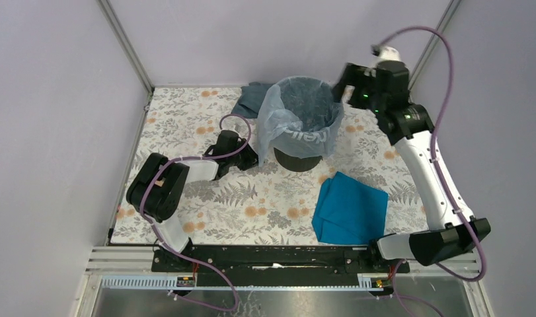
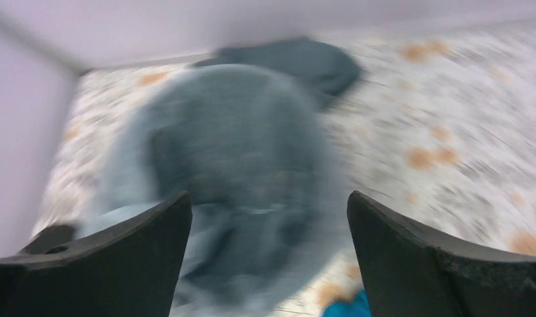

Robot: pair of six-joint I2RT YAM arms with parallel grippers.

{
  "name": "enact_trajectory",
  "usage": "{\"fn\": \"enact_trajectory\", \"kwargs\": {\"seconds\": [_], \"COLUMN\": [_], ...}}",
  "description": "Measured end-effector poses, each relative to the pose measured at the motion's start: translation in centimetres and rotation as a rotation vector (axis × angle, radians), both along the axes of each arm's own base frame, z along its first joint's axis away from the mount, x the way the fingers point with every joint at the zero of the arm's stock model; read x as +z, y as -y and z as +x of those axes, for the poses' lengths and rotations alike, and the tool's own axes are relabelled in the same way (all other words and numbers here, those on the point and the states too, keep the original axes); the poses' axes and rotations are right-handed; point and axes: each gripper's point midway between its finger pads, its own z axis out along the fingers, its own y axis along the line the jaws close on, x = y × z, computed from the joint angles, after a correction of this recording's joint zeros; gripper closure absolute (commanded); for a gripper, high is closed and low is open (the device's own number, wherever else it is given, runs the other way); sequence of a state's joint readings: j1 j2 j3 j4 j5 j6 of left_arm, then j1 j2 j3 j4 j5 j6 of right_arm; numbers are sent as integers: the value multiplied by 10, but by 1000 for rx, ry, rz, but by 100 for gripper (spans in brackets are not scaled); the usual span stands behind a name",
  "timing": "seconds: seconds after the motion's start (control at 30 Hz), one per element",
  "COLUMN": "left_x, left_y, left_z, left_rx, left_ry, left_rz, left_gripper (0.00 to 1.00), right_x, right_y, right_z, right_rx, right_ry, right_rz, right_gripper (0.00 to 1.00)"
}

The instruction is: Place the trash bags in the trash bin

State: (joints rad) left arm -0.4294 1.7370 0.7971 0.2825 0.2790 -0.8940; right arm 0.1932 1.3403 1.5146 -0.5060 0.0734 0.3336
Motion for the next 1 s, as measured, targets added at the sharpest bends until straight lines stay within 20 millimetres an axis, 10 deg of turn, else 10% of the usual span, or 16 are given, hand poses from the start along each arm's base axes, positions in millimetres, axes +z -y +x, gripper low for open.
{"fn": "enact_trajectory", "kwargs": {"seconds": [0.13,0.3,0.47,0.8,1.0], "left_x": [1,9,17,12,9], "left_y": [-2,-4,-5,-7,-10], "left_z": [0,0,-1,-4,-5], "left_rx": [4,3,-8,-17,-21], "left_ry": [0,18,40,28,34], "left_rz": [0,-1,6,26,54], "left_gripper": [88,87,82,81,81], "right_x": [42,-18,-99,-199,-197], "right_y": [-110,-163,-181,-202,-191], "right_z": [-18,-15,-12,-6,5], "right_rx": [353,506,527,476,436], "right_ry": [83,-74,-266,-472,-457], "right_rz": [21,2,-24,44,-39], "right_gripper": [32,56,60,48,21]}}
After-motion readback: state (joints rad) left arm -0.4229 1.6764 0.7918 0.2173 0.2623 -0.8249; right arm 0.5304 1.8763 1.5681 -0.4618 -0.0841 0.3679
